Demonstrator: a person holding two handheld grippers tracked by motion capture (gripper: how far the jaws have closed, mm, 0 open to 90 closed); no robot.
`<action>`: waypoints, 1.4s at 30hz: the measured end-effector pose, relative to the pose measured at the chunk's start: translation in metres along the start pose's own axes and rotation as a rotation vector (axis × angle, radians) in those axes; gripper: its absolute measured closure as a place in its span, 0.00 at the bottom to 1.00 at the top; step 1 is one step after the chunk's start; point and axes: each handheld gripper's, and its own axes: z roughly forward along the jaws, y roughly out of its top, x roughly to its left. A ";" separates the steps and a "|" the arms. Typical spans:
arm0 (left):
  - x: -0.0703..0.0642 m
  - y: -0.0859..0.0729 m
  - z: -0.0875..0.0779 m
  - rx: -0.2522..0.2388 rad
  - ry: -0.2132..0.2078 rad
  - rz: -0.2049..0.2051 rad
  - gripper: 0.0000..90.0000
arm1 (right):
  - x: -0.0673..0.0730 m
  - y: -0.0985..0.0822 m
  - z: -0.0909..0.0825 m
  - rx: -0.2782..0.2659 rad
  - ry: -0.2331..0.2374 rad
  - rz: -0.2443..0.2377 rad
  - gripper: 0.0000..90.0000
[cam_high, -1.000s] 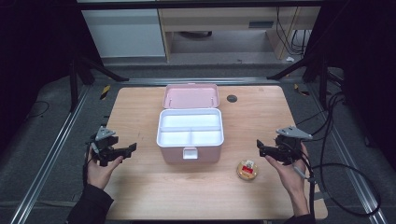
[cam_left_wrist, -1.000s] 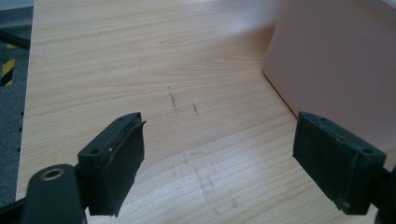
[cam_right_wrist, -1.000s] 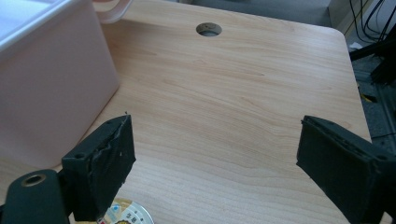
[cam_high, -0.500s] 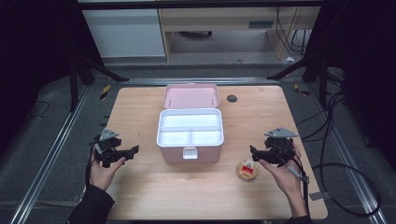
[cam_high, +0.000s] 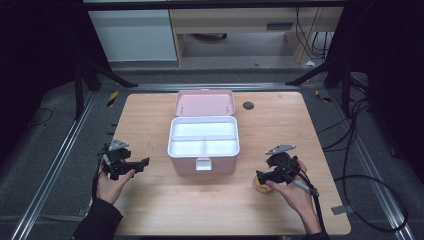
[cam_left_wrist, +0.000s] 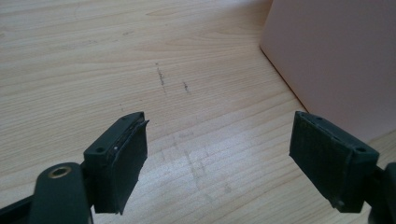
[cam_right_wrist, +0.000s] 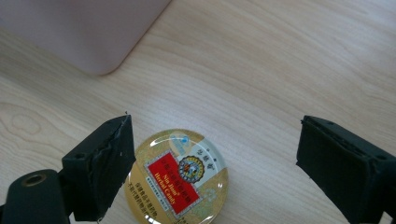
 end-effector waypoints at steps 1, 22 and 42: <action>0.000 0.000 0.000 0.002 0.003 0.000 0.20 | 0.001 0.000 0.001 0.017 0.006 -0.006 0.13; -0.002 0.000 0.002 0.021 0.000 0.019 0.20 | 0.012 -0.016 0.023 0.180 0.063 0.001 0.10; -0.003 -0.001 0.006 0.050 -0.017 0.025 0.20 | 0.013 -0.013 0.039 0.270 0.089 -0.011 0.22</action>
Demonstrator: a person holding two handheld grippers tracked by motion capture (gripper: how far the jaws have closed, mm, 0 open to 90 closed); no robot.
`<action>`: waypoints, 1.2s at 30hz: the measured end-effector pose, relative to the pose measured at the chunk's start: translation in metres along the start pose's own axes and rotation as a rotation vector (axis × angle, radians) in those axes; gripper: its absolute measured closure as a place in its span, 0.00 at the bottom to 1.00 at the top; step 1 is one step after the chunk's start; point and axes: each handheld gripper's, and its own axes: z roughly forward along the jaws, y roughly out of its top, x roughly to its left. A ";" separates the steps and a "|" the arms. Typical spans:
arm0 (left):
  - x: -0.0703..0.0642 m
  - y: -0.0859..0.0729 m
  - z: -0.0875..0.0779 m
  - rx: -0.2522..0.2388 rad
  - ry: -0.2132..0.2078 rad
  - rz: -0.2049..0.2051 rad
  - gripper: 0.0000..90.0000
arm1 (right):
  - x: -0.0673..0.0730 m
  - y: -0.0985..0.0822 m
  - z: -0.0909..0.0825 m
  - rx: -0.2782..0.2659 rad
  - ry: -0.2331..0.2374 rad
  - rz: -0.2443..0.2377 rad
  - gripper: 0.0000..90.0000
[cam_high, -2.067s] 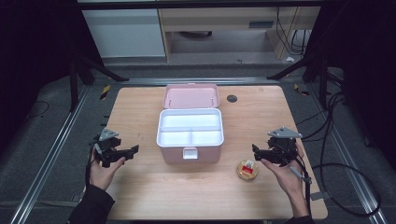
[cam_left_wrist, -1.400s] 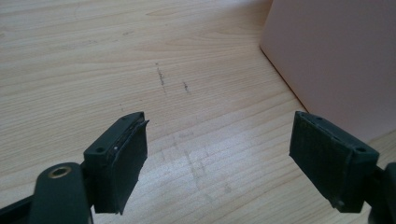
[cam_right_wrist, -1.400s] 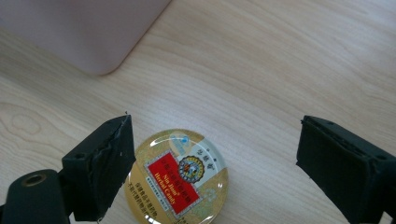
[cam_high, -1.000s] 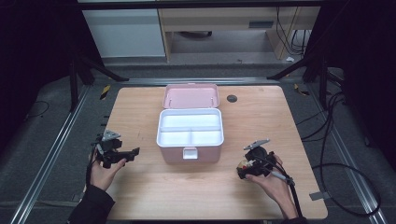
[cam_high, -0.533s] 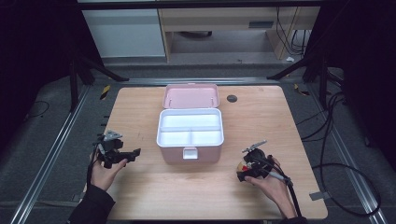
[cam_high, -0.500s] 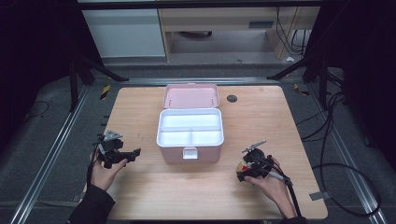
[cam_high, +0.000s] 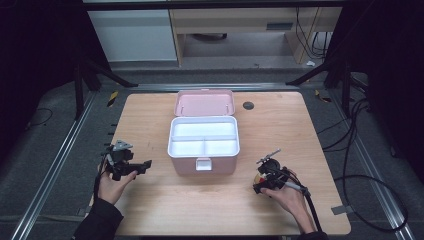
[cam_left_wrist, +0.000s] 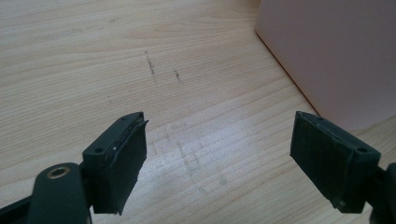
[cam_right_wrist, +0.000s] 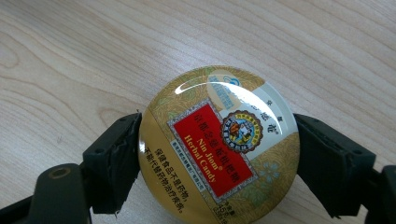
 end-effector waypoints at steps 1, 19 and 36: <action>0.000 0.000 0.000 0.001 -0.001 0.000 0.20 | 0.000 0.000 0.000 0.002 0.001 -0.001 0.23; 0.001 0.000 -0.002 0.001 -0.011 -0.003 0.22 | -0.048 -0.028 -0.029 -0.030 -0.070 0.137 0.23; -0.001 0.000 0.000 0.009 -0.014 -0.002 0.22 | -0.077 -0.047 -0.018 -0.013 -0.122 0.261 0.22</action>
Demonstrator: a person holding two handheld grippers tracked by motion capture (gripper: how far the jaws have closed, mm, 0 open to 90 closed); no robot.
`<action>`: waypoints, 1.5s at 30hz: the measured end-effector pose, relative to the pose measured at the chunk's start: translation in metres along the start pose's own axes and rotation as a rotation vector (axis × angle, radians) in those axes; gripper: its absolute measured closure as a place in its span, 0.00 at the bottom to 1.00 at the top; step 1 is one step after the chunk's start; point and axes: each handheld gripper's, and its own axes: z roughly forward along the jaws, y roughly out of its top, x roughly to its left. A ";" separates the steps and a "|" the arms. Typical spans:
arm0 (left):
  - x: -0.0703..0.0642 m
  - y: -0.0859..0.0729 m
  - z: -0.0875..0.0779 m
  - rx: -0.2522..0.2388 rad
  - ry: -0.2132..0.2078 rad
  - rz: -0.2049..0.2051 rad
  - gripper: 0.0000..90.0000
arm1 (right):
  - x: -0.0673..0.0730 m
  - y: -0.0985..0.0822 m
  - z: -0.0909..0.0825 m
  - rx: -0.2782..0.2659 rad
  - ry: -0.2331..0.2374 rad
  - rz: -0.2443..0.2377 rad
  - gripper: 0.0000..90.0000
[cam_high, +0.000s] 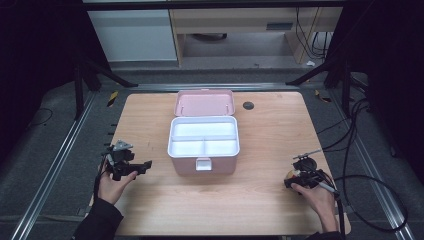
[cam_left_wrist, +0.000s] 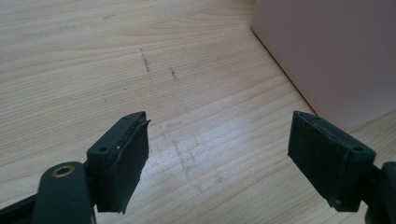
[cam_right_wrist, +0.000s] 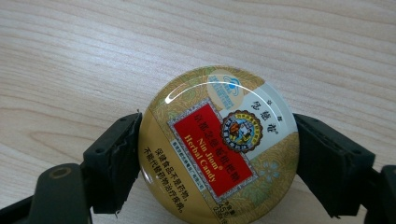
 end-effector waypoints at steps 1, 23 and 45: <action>0.000 0.000 0.000 -0.001 -0.001 -0.001 0.22 | 0.000 0.000 0.000 0.002 0.002 0.001 0.22; -0.022 0.033 -0.021 -0.112 -0.041 0.039 0.32 | 0.019 0.024 -0.053 -0.396 0.066 -0.047 0.19; -0.062 0.086 0.003 -0.164 -0.120 0.114 0.42 | 0.087 0.112 -0.062 -0.598 0.239 -0.174 0.31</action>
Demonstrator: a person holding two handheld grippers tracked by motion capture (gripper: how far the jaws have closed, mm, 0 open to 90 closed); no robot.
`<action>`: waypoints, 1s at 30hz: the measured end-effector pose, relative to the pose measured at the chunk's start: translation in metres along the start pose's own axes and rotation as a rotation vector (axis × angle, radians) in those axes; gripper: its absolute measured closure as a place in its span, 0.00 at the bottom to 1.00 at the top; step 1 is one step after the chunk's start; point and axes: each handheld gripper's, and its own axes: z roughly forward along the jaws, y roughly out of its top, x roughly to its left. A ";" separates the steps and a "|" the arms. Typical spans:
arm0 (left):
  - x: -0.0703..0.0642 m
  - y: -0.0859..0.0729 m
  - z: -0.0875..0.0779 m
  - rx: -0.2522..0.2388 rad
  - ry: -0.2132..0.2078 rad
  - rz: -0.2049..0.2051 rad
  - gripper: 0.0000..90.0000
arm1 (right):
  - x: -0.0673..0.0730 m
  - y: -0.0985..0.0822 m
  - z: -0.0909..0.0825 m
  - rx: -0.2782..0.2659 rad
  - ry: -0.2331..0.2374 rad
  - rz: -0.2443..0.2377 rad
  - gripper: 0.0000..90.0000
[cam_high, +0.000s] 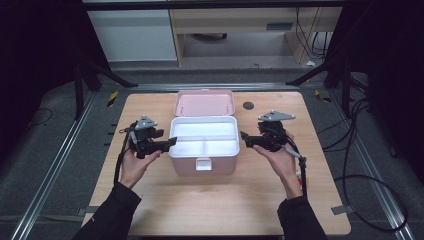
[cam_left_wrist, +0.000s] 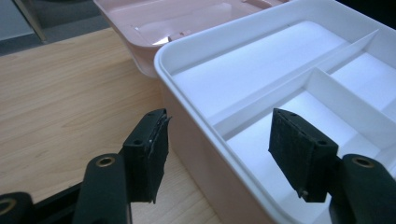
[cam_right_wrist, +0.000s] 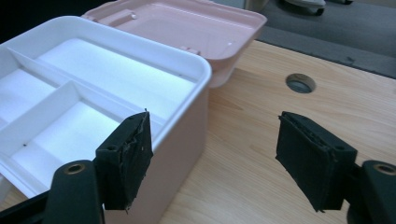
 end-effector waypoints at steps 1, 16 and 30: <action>0.000 0.000 0.003 0.004 0.000 0.000 0.43 | 0.002 0.000 0.004 -0.001 0.012 -0.001 0.32; 0.002 -0.006 0.021 0.070 -0.012 0.011 0.59 | 0.025 -0.009 0.041 0.076 0.077 -0.050 0.50; 0.000 -0.006 0.027 0.050 -0.046 -0.008 0.61 | 0.022 -0.016 0.036 0.104 0.080 -0.035 0.61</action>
